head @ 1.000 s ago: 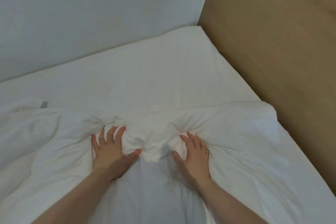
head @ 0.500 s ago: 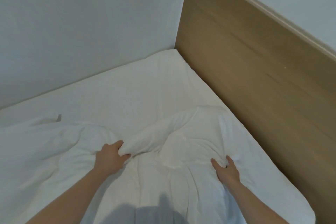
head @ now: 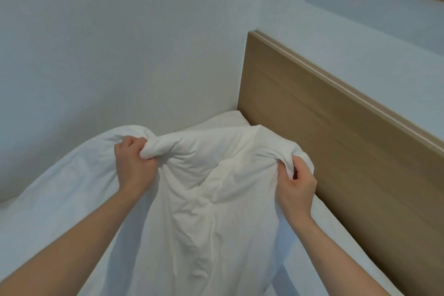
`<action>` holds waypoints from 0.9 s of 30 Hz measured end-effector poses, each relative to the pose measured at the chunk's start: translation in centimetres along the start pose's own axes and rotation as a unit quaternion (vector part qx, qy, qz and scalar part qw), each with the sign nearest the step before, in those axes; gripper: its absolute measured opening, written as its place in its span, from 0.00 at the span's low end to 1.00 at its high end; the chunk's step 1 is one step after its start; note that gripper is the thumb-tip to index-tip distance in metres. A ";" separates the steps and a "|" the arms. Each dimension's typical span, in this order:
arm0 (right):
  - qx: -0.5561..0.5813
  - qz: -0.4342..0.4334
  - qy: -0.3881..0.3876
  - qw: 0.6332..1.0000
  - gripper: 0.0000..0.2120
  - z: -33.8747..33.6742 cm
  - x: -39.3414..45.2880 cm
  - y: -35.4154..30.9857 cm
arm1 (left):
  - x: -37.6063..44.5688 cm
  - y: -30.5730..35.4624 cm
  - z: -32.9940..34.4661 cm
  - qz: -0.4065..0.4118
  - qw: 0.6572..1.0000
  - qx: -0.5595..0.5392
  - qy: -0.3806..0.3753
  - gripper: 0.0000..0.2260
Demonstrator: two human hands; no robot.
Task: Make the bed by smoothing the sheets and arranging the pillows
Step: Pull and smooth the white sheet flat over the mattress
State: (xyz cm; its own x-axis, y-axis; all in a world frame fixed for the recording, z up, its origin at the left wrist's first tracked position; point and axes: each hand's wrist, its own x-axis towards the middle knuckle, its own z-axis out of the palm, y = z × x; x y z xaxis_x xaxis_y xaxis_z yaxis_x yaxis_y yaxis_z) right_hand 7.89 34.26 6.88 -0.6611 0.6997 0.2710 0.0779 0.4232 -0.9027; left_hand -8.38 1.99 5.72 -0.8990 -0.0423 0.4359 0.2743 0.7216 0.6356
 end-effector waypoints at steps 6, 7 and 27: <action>-0.234 0.041 -0.198 0.951 0.05 7.7 4.2 4.9 | 2.4 -5.9 2.5 -0.214 0.958 0.163 -0.100 0.23; -0.284 0.094 -0.283 0.911 0.13 8.5 4.7 6.7 | 2.0 -6.5 3.1 -0.264 0.935 0.190 -0.139 0.29; -0.443 0.075 -0.315 0.836 0.43 24.2 4.5 33.5 | -7.2 -20.3 34.5 -0.166 0.914 0.271 -0.253 0.47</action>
State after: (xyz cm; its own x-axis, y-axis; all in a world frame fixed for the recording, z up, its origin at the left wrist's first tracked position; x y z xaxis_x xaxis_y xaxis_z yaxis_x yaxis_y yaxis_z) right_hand -10.49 37.63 -30.18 -0.8344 0.4591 -0.3050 0.5330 0.8131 -0.2341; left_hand -19.24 11.45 -32.34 -0.9822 -0.0958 -0.1613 -0.1291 0.9690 0.2105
